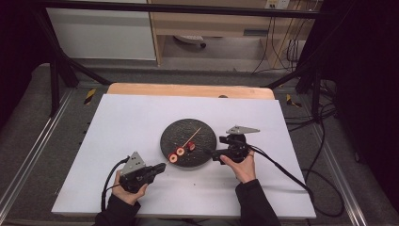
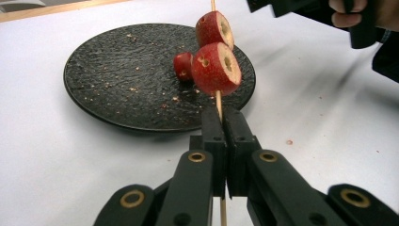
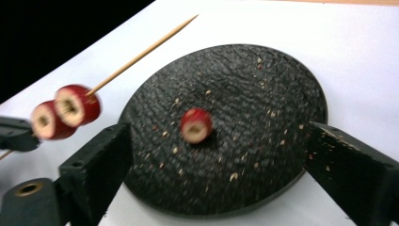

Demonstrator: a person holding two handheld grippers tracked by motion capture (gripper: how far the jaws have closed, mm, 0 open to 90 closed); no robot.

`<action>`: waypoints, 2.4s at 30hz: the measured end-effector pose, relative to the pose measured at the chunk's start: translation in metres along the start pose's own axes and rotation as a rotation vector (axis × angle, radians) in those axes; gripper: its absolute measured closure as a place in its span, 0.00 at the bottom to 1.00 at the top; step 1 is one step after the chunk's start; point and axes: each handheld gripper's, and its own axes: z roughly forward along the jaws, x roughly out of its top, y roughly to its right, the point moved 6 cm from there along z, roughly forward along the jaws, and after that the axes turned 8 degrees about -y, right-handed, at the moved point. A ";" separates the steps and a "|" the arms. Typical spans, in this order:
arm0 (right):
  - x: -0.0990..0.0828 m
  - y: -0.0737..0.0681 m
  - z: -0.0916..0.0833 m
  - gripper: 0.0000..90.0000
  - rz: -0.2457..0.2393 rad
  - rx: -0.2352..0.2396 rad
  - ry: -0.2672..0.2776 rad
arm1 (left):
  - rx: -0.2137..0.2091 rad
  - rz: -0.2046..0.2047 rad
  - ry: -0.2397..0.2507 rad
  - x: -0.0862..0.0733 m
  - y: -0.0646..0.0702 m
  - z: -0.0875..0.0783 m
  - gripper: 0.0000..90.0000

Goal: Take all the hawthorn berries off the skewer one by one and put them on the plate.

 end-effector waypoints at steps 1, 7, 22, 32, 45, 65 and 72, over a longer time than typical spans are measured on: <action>-0.002 0.000 -0.002 0.07 -0.003 -0.001 -0.001 | -0.002 0.000 -0.001 0.000 0.001 0.000 0.98; -0.014 -0.006 -0.011 0.03 -0.003 0.008 -0.007 | -0.008 0.010 -0.008 0.000 0.005 0.003 0.98; -0.033 -0.027 -0.001 0.07 -0.004 0.103 -0.014 | -0.032 0.045 -0.035 -0.002 0.020 0.012 0.98; -0.031 -0.042 0.009 0.22 -0.002 0.169 0.014 | -0.052 0.071 -0.050 -0.003 0.031 0.019 0.98; -0.031 -0.047 0.010 0.49 0.022 0.245 0.016 | -0.077 0.098 -0.060 -0.003 0.043 0.025 0.98; -0.035 -0.049 0.011 0.63 0.030 0.283 -0.025 | -0.077 0.109 -0.071 -0.004 0.045 0.026 0.98; -0.036 -0.049 0.014 0.65 0.036 0.281 -0.030 | -0.079 0.105 -0.073 -0.005 0.044 0.027 0.98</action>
